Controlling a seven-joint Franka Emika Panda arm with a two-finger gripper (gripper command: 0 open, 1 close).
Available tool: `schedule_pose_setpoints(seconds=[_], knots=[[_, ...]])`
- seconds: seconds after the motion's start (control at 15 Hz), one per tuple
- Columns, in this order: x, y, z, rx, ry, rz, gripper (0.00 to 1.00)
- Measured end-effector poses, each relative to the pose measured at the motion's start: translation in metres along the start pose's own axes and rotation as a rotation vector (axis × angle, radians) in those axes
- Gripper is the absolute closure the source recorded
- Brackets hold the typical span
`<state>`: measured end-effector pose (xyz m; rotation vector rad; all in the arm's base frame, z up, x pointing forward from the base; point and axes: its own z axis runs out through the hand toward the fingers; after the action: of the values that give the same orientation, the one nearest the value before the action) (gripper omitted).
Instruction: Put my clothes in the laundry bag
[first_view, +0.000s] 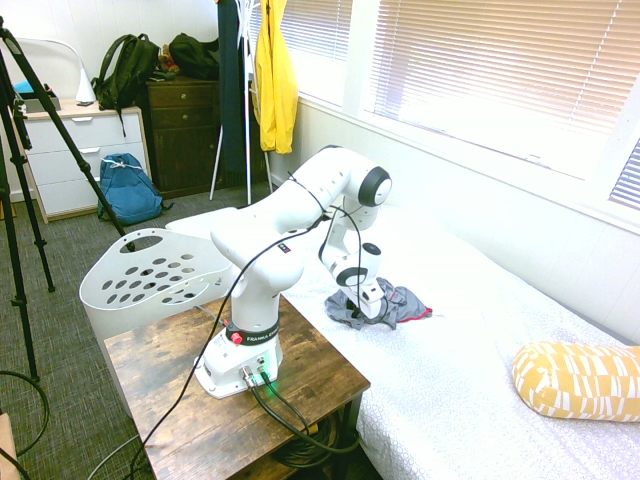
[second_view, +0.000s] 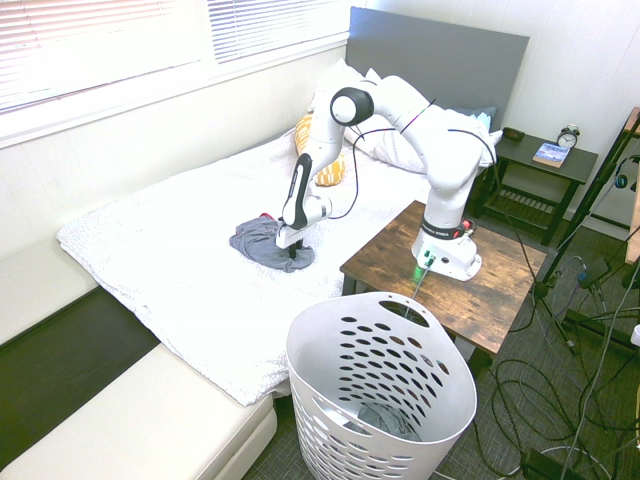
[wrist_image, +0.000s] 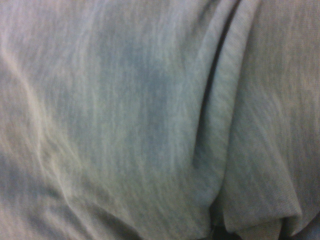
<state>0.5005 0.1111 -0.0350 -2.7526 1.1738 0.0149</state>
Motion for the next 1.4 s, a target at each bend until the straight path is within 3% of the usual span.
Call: schedule_pose_setpoints(seconds=[0.27, 0.67, 1.13, 1.4], knots=[[0.001, -0.006, -0.021, 0.017, 0.014, -0.012, 1.0], [-0.003, -0.041, -0.108, 0.059, 0.057, -0.071, 1.0], [-0.073, -0.114, -0.29, 0.091, 0.111, -0.214, 1.0], [-0.146, -0.142, -0.438, 0.111, 0.144, -0.327, 1.0]])
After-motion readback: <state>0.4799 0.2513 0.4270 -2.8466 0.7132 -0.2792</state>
